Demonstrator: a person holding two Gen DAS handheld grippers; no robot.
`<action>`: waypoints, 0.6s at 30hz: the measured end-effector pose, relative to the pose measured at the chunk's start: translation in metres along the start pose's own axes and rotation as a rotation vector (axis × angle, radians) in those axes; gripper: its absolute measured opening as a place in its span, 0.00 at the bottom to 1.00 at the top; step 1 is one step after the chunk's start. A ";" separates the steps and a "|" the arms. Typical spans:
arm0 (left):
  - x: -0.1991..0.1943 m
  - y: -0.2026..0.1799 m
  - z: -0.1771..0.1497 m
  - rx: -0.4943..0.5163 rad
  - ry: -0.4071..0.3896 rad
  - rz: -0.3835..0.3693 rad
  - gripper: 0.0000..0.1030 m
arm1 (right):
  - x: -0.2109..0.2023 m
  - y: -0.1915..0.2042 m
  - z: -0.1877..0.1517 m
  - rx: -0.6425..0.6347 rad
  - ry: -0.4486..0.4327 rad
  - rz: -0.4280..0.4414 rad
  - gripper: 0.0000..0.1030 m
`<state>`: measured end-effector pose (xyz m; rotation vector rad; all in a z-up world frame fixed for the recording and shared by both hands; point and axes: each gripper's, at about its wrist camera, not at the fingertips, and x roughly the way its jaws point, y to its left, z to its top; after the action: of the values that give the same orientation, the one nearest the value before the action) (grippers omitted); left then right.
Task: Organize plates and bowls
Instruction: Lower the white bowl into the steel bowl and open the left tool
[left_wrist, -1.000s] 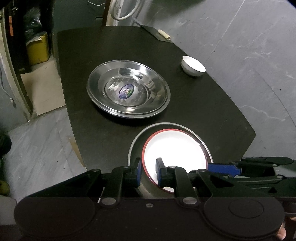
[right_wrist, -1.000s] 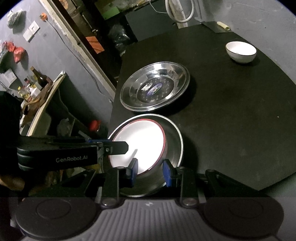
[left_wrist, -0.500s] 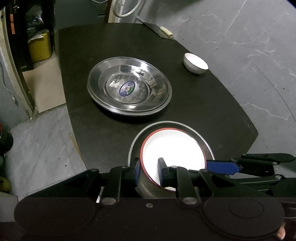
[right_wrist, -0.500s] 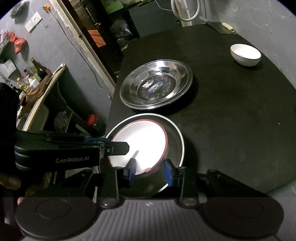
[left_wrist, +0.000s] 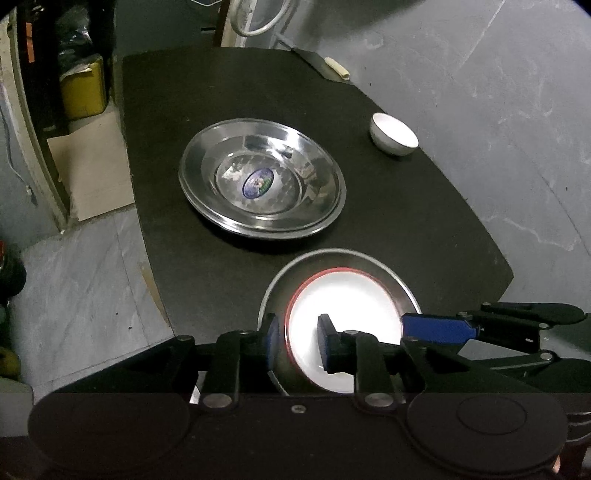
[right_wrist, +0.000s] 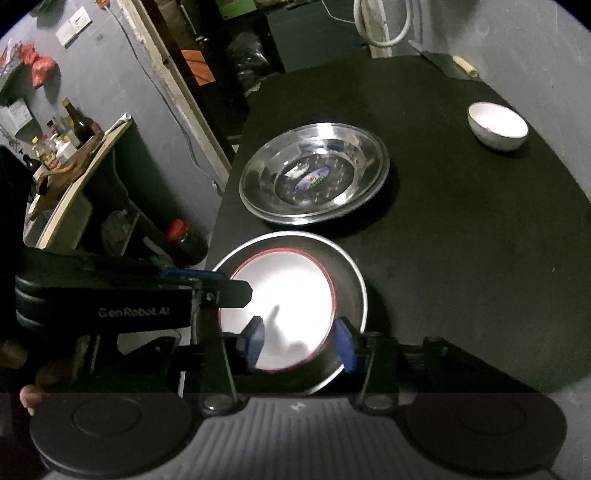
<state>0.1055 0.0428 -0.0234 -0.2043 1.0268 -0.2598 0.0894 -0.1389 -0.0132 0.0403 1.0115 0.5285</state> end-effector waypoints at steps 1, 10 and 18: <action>-0.001 0.000 0.001 -0.002 -0.004 0.000 0.26 | -0.001 0.000 0.001 -0.003 -0.003 0.002 0.49; -0.013 -0.002 0.009 0.001 -0.045 -0.003 0.35 | -0.017 -0.005 0.005 0.010 -0.067 0.001 0.54; -0.023 -0.004 0.026 -0.029 -0.145 0.034 0.90 | -0.035 -0.028 0.008 0.085 -0.154 -0.026 0.86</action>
<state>0.1161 0.0474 0.0091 -0.2285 0.8897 -0.1966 0.0925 -0.1774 0.0115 0.1417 0.8828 0.4516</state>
